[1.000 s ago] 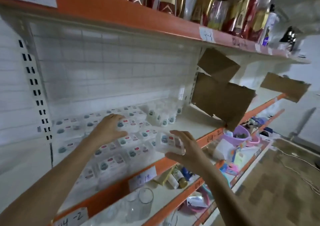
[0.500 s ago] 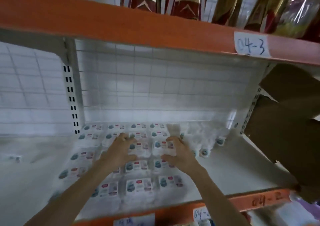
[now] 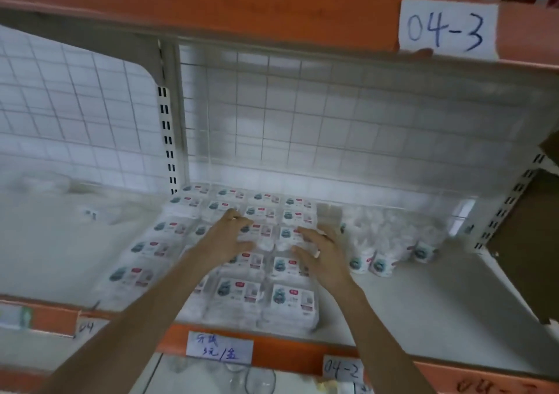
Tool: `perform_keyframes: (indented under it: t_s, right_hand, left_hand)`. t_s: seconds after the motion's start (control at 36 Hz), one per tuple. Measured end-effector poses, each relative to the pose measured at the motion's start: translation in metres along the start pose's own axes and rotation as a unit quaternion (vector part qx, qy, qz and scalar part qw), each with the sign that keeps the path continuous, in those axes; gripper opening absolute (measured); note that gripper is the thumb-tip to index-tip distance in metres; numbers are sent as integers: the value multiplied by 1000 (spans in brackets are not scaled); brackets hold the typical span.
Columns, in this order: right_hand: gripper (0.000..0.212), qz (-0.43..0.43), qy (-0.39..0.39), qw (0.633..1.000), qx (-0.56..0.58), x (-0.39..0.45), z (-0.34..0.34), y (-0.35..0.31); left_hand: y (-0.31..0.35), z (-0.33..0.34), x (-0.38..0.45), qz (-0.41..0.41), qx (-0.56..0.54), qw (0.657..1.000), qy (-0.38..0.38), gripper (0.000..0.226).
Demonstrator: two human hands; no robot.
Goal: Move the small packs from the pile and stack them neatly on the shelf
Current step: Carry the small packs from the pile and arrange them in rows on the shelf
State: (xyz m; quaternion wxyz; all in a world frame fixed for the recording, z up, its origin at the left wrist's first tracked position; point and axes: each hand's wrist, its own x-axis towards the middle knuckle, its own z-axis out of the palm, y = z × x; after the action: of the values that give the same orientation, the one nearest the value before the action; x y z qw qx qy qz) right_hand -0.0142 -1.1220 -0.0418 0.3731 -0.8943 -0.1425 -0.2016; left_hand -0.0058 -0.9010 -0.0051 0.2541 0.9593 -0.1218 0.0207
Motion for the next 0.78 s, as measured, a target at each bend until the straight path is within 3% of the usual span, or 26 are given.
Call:
perform_keyframes:
  t_s: [0.17, 0.31, 0.42, 0.56, 0.78]
  right_hand:
    - [42, 22, -80, 994, -67, 1, -12, -16]
    - [48, 109, -127, 986, 5, 8, -18, -17]
    - [71, 119, -174, 973, -95, 14, -21, -19]
    - [61, 17, -125, 978, -168, 7, -27, -38]
    - [42, -154, -111, 976, -108, -30, 9, -120]
  left_hand:
    - [2, 0, -1, 6, 22, 1000, 5, 59]
    - [6, -8, 3, 8, 64, 998, -23, 61]
    - [13, -17, 3, 1, 135, 991, -23, 67]
    - [11, -25, -13, 8, 120, 993, -3, 70]
    - [-30, -51, -108, 44, 150, 973, 171, 45]
